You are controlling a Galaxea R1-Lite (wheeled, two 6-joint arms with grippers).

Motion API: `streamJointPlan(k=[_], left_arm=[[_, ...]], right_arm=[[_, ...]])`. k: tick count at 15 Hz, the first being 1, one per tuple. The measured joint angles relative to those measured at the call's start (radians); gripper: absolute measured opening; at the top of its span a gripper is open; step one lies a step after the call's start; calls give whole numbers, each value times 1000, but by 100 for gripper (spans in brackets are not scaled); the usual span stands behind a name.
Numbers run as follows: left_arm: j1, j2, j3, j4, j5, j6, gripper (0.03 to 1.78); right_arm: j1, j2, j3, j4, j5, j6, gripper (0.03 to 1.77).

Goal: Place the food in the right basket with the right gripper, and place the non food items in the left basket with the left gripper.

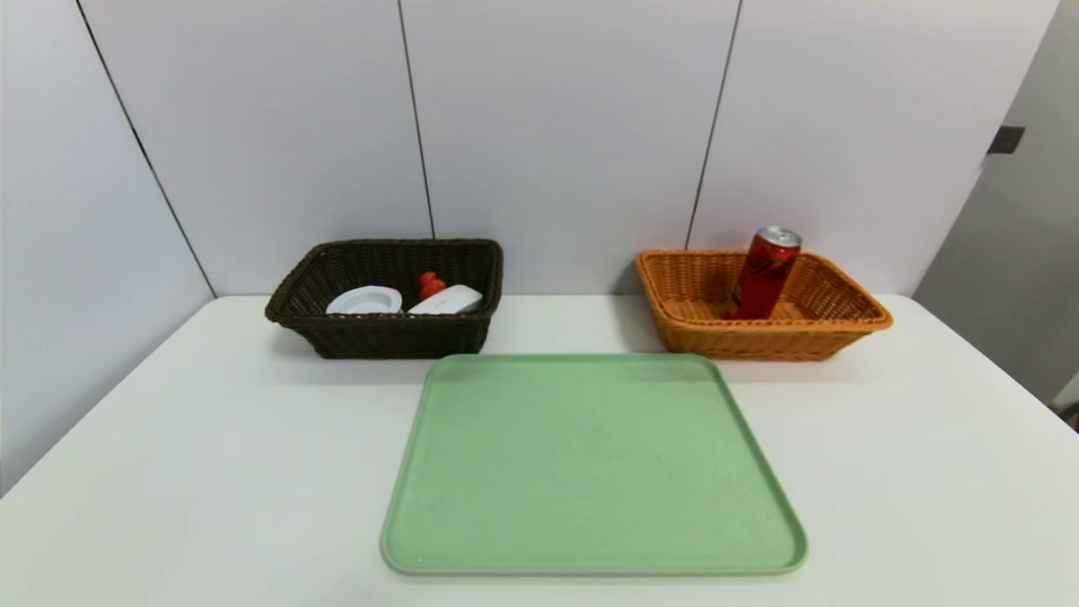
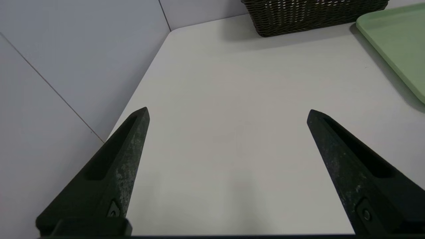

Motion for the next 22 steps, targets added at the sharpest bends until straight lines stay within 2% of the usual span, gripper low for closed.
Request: streamJointPlan(k=[2,3,5,6,10,14,16,20,22], left_arm=[[0,-13,71,-68,-28,5,169],[0,-24,93,-82,-67,4,169],[0,-47,116,-88,-153,1,169],[0,-56,127,-87,-170,0,169],[0,-76,136,-85,-170,-37,169],[0,-78,137,-83,-170,-39,169],[0,-78,137,-83,-170,-42,169],[0,-78,137,-82,-164,-136,169],[0,-78,137,-84,-134,-195,169]], right_arm=[[0,-3,96,-131,53,-4,169],[0,-3,134,-159,67,-3,169],[0,-3,214,-215,81,-1,169],[0,-3,252,-254,82,-1,169],[0,-3,337,-316,100,26,169],[0,-3,358,-264,169,76,169],[0,-3,356,-239,165,131,169],[0,-3,355,-239,163,146,169],[0,-3,355,-239,162,149,169]])
